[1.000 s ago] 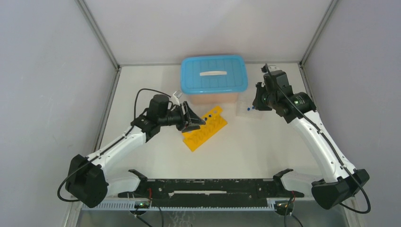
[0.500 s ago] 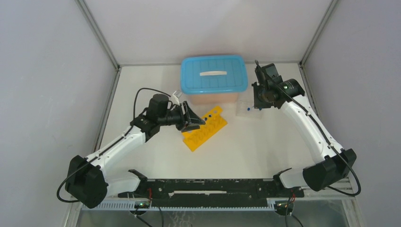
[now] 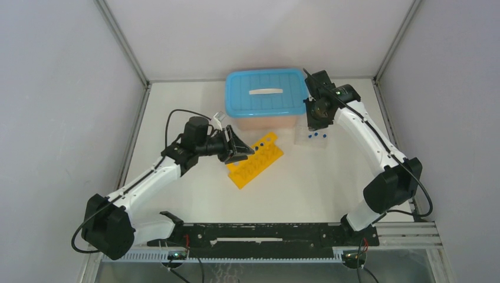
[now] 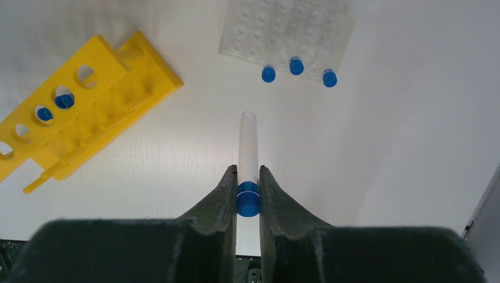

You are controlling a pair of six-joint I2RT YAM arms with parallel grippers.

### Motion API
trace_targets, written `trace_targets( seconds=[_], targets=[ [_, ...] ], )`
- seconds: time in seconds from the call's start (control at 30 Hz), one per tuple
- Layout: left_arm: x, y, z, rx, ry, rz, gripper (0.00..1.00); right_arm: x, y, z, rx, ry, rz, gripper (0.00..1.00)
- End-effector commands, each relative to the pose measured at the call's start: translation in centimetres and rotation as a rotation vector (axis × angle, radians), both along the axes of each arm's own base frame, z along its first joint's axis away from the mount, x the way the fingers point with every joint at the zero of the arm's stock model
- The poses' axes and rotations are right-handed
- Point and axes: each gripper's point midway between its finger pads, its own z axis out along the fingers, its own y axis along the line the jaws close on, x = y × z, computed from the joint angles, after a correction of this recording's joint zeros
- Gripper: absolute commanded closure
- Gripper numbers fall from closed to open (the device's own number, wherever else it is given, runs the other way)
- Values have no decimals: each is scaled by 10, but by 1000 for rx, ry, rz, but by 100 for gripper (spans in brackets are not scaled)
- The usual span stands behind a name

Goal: Organize the chemistry lab equipment
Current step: Insert the test tube into the slot of the test tube rack.

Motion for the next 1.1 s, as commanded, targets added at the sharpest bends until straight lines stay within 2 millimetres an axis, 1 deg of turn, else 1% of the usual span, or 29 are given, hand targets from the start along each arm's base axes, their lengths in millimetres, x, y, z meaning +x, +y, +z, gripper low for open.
trace_targets(
  seconds=[0.0,0.1,0.2,0.43,0.6,0.8,1.07],
  targets=[
    [9,-2,36,-46,-109,-17,45,13,2,14,-3,-44,13,88],
    [9,-2,36,-47,-108,-17,45,16,-8,13,-24,-40,-12,88],
    [10,-1,34,-44,-105,-16,45,14,-19,9,-30,-17,-36,88],
    [13,-3,33,-49,-98,-18,45,8,-31,1,-32,10,-60,88],
    [13,-3,32,-50,-96,-22,46,3,-32,-8,-25,38,-64,88],
    [13,-4,32,-49,-95,-26,46,-1,-35,-15,-25,56,-72,88],
    [15,-2,29,-48,-90,-29,46,-1,-36,-32,-31,71,-80,88]
  ],
)
